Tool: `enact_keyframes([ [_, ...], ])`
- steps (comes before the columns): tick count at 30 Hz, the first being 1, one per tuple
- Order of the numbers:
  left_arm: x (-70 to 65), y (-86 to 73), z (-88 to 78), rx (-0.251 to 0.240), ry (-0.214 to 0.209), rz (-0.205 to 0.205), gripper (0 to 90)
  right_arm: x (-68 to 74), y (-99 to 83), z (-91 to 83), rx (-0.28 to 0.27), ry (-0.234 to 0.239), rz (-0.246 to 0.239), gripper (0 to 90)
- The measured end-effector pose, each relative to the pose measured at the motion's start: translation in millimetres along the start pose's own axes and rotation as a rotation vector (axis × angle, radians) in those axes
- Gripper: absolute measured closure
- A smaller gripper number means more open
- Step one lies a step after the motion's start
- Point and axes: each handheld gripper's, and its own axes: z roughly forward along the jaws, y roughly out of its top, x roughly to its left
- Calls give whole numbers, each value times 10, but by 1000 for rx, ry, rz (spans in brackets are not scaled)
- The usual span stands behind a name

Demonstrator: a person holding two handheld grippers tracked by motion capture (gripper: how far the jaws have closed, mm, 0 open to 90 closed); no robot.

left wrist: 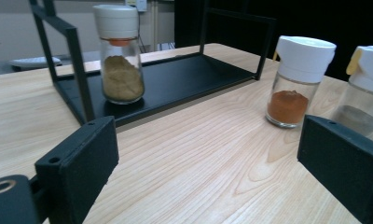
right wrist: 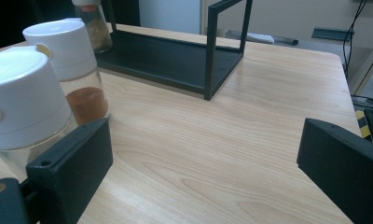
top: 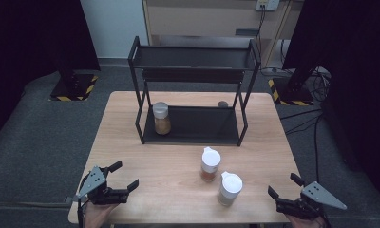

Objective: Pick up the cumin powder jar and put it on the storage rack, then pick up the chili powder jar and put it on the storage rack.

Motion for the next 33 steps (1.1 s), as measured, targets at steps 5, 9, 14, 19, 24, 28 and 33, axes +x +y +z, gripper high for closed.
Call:
enact_keyframes([
  [5,4,-3,-31,-5,0,2,36,1,2,6,3,3,-1,37],
  [9,23,-5,-17,3,-16,-1,31,0,0,8,2,0,0,37],
  [14,27,2,-14,5,-30,6,33,1,0,8,3,-1,2,37],
  [19,-17,39,11,33,-30,46,35,2,1,2,3,1,1,37],
  [24,-28,49,30,41,-35,60,37,3,3,4,6,-1,0,37],
  [28,-28,49,32,41,-42,58,37,9,6,10,8,-6,3,35],
  [33,-28,50,29,39,-46,59,37,0,20,28,18,6,5,33],
])
